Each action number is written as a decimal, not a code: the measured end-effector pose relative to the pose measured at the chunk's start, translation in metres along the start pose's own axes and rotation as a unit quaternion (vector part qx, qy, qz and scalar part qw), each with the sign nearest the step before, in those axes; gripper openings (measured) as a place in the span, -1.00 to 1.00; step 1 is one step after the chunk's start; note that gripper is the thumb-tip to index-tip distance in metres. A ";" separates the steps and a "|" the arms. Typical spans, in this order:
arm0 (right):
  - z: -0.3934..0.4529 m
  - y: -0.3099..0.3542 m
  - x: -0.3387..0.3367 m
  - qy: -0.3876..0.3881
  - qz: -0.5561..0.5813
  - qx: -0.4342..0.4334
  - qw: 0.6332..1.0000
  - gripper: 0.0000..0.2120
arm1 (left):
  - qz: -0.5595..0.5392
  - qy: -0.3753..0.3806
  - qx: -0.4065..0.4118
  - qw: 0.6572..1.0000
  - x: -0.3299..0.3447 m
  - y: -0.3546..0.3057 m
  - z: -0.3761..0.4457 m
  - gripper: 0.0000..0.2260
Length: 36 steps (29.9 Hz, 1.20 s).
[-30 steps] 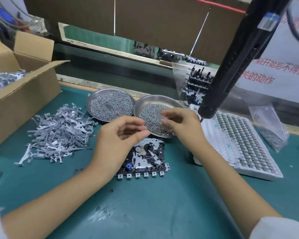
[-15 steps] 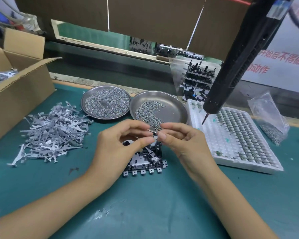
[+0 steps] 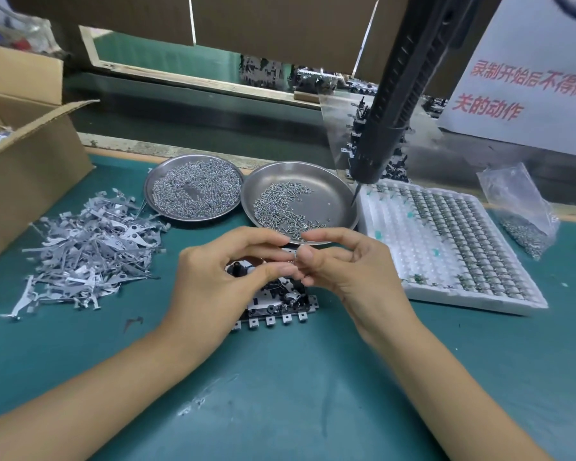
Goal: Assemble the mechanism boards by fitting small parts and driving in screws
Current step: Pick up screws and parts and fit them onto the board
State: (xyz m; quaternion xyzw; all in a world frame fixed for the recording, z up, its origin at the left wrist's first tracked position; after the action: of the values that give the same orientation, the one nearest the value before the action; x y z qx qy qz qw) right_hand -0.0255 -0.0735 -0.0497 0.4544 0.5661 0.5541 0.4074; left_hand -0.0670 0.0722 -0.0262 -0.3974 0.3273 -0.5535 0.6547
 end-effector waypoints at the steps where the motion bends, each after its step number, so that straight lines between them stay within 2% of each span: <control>1: -0.001 0.001 0.000 -0.006 -0.008 -0.007 1.000 -0.68 | 0.005 -0.003 0.005 1.000 0.000 -0.001 -0.001 -0.76; 11: -0.006 0.001 0.002 -0.040 -0.046 -0.023 0.998 -0.76 | 0.068 0.003 0.072 0.995 0.003 -0.016 -0.003 -0.76; 15: -0.003 -0.005 0.005 0.005 0.001 0.006 1.000 -0.66 | 0.016 0.004 0.049 0.999 0.003 -0.012 -0.002 -0.78; 20: -0.001 -0.006 0.018 0.107 0.048 0.027 0.993 -0.76 | -0.013 0.041 0.029 0.999 0.008 -0.010 -0.001 -0.78; 23: 0.000 0.011 0.005 0.106 -0.009 -0.001 0.994 -0.80 | 0.018 0.044 0.053 0.997 0.007 -0.012 0.001 -0.82; 25: 0.004 0.032 -0.027 0.036 -0.140 -0.048 0.988 -0.92 | 0.017 0.027 0.040 0.999 0.002 -0.009 0.002 -0.84; 26: 0.006 0.042 -0.048 -0.017 -0.230 -0.070 0.971 -0.98 | 0.004 0.015 0.023 1.000 -0.001 -0.007 0.003 -0.84; 28: 0.009 0.056 -0.098 -0.144 -0.401 -0.086 0.901 -0.87 | -0.031 -0.006 -0.013 0.999 -0.004 0.000 0.004 -0.85; 30: 0.011 0.057 -0.136 -0.209 -0.514 -0.062 0.830 -0.84 | -0.051 -0.018 -0.035 0.998 -0.005 0.004 0.005 -0.85; 32: 0.014 0.050 -0.164 -0.225 -0.567 -0.028 0.792 -0.78 | -0.062 -0.025 -0.048 0.997 -0.006 0.009 0.005 -0.86; 36: 0.022 0.043 -0.176 -0.200 -0.610 -0.015 0.767 -0.70 | -0.074 -0.037 -0.067 0.994 -0.007 0.016 0.005 -0.83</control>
State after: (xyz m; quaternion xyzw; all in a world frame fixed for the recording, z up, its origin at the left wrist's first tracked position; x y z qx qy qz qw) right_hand 0.0435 -0.2394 -0.0152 0.1083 0.6212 0.0938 0.7705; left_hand -0.0567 0.0811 -0.0387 -0.4836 0.3089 -0.5620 0.5957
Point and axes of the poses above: each hand's wrist, its own z-axis towards the middle knuckle, its own x-axis out of the palm, y = z × x, the point moved 8 cm from there along z, towards the middle knuckle, and after that the axes turned 10 degrees about -z, right-handed, at the moved point
